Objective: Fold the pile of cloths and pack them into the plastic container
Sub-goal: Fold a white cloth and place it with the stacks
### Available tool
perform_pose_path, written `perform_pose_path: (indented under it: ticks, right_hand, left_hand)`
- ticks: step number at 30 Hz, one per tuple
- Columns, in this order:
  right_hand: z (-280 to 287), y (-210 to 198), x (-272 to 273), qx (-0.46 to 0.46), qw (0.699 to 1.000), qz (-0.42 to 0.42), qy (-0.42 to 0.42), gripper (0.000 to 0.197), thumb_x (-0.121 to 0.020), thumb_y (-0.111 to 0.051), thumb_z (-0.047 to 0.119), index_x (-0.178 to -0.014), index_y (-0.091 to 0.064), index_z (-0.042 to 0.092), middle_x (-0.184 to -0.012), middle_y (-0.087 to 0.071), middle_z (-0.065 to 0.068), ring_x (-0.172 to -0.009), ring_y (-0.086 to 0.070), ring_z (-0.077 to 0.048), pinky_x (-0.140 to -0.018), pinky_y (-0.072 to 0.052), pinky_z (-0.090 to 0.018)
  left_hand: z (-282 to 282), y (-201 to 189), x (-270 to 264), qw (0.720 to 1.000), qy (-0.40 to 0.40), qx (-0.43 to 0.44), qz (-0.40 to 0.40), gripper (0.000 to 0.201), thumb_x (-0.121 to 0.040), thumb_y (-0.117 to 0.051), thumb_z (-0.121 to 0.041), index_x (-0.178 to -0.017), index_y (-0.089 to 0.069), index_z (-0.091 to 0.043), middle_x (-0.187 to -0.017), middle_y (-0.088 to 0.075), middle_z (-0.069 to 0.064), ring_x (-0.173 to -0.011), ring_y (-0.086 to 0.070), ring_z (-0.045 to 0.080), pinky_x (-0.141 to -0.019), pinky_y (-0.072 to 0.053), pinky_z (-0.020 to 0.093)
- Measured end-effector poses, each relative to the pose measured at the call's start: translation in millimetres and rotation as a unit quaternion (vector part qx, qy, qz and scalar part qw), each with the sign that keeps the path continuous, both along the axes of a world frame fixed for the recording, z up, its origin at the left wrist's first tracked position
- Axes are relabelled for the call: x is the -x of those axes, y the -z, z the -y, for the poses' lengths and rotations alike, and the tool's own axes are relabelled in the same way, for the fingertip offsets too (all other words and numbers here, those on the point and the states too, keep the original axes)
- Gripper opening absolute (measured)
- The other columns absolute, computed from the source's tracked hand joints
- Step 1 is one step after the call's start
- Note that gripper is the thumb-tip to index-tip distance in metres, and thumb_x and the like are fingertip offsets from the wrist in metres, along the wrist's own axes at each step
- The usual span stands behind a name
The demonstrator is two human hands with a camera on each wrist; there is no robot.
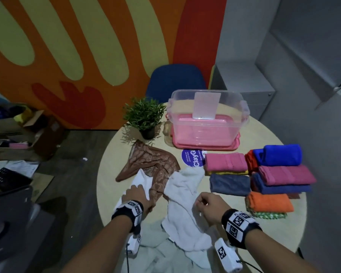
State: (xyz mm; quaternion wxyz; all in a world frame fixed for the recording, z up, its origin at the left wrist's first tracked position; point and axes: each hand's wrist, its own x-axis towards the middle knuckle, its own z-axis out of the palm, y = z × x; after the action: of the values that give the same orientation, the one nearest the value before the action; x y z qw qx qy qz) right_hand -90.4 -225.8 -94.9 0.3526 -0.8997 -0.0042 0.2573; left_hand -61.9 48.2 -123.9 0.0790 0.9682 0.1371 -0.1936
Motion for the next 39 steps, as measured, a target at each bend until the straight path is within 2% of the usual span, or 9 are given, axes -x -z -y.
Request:
perform_pose_path:
  ticks: [6,9,14,17,20,23,27,33,39]
  right_hand:
    - [-11.5,-7.0,3.4,0.008,1.000,-0.002,-0.028,0.011,-0.093,-0.057,0.020,-0.084,-0.060,0.023,-0.079,-0.064,0.006,-0.073,-0.059,-0.012,-0.063,-0.043,-0.021]
    - [-16.6,-14.1,-4.3,0.006,0.999,0.008,-0.032,0.012,-0.094,-0.057,0.018,-0.083,-0.059,0.023,-0.076,-0.062,0.007,-0.071,-0.058,-0.012,-0.064,-0.045,-0.022]
    - [-34.0,-35.5,-17.8,-0.027,0.997,0.055,-0.038,0.020,-0.094,-0.058,0.016,-0.079,-0.060,0.029,-0.078,-0.063,0.012,-0.065,-0.056,0.002,-0.064,-0.047,-0.018]
    - [-47.1,-49.8,-26.6,-0.054,0.993,0.096,-0.052,0.012,-0.092,-0.062,0.018,-0.091,-0.062,0.030,-0.094,-0.065,0.009,-0.080,-0.060,-0.007,-0.085,-0.054,-0.033]
    - [-59.3,-62.7,-37.1,-0.060,0.983,0.142,-0.103,0.061,-0.085,-0.070,0.020,-0.139,-0.045,0.033,-0.135,-0.045,0.003,-0.113,-0.050,-0.012,-0.102,-0.044,-0.030]
    - [-69.7,-77.2,-49.3,-0.059,0.960,0.212,-0.175,0.077,-0.078,-0.073,0.027,-0.146,-0.039,0.037,-0.153,-0.030,-0.001,-0.133,-0.035,-0.015,-0.111,-0.033,-0.033]
    - [-63.3,-104.9,-66.2,-0.061,0.939,0.302,-0.153,0.020,-0.088,-0.065,0.013,-0.106,-0.073,0.011,-0.106,-0.071,-0.008,-0.093,-0.061,-0.020,-0.083,-0.048,-0.033]
    - [-17.1,-141.1,-86.2,-0.079,0.933,0.351,-0.026,0.029,-0.087,-0.071,0.004,-0.109,-0.077,0.021,-0.106,-0.074,0.007,-0.093,-0.066,-0.006,-0.087,-0.050,-0.020]
    - [19.4,-117.1,-54.3,-0.130,0.965,0.223,-0.047,0.027,-0.089,-0.067,0.009,-0.096,-0.076,0.034,-0.086,-0.072,0.018,-0.079,-0.067,-0.010,-0.075,-0.056,-0.032]
  left_hand:
    - [-23.9,14.7,-7.8,0.998,0.038,0.044,-0.029,0.032,-0.093,-0.059,-0.025,-0.123,-0.057,-0.013,-0.128,-0.057,0.011,-0.119,-0.054,0.027,-0.094,-0.041,0.028]
    - [-34.8,-6.0,-22.6,0.993,-0.001,0.116,-0.015,0.020,-0.084,-0.076,-0.025,-0.089,-0.060,-0.015,-0.097,-0.059,0.005,-0.099,-0.059,0.019,-0.070,-0.032,0.017]
    - [-45.8,-43.9,-17.9,0.972,-0.037,0.232,0.011,0.033,-0.066,-0.090,-0.035,-0.078,-0.067,-0.015,-0.079,-0.068,-0.001,-0.073,-0.061,0.012,-0.065,-0.041,0.022]
    - [-47.3,-66.1,-14.4,0.953,0.018,0.300,0.026,0.020,-0.075,-0.084,-0.032,-0.075,-0.075,-0.015,-0.077,-0.073,-0.002,-0.075,-0.065,0.009,-0.071,-0.050,0.025]
    - [-41.9,-97.2,-16.6,0.926,0.120,0.356,0.044,0.023,-0.092,-0.067,-0.030,-0.072,-0.066,-0.019,-0.076,-0.067,-0.006,-0.076,-0.060,0.007,-0.079,-0.047,0.031]
    - [-25.1,-131.6,-20.8,0.896,0.204,0.392,0.055,0.022,-0.099,-0.051,-0.033,-0.080,-0.057,-0.024,-0.079,-0.060,-0.006,-0.078,-0.056,0.010,-0.076,-0.044,0.034]
    - [-9.6,-168.1,-35.5,0.895,0.241,0.349,0.141,0.011,-0.089,-0.068,-0.034,-0.087,-0.059,-0.028,-0.081,-0.064,-0.007,-0.074,-0.055,0.007,-0.067,-0.040,0.022]
    - [-18.8,-198.5,-56.1,0.918,0.279,0.212,0.187,0.005,-0.084,-0.076,-0.025,-0.088,-0.073,-0.023,-0.088,-0.068,-0.008,-0.083,-0.058,0.008,-0.070,-0.041,0.027]
    - [-19.2,-161.5,-27.1,0.871,0.203,0.431,0.120,0.012,-0.087,-0.074,-0.023,-0.080,-0.065,-0.023,-0.100,-0.068,-0.014,-0.091,-0.062,-0.001,-0.076,-0.047,0.014]
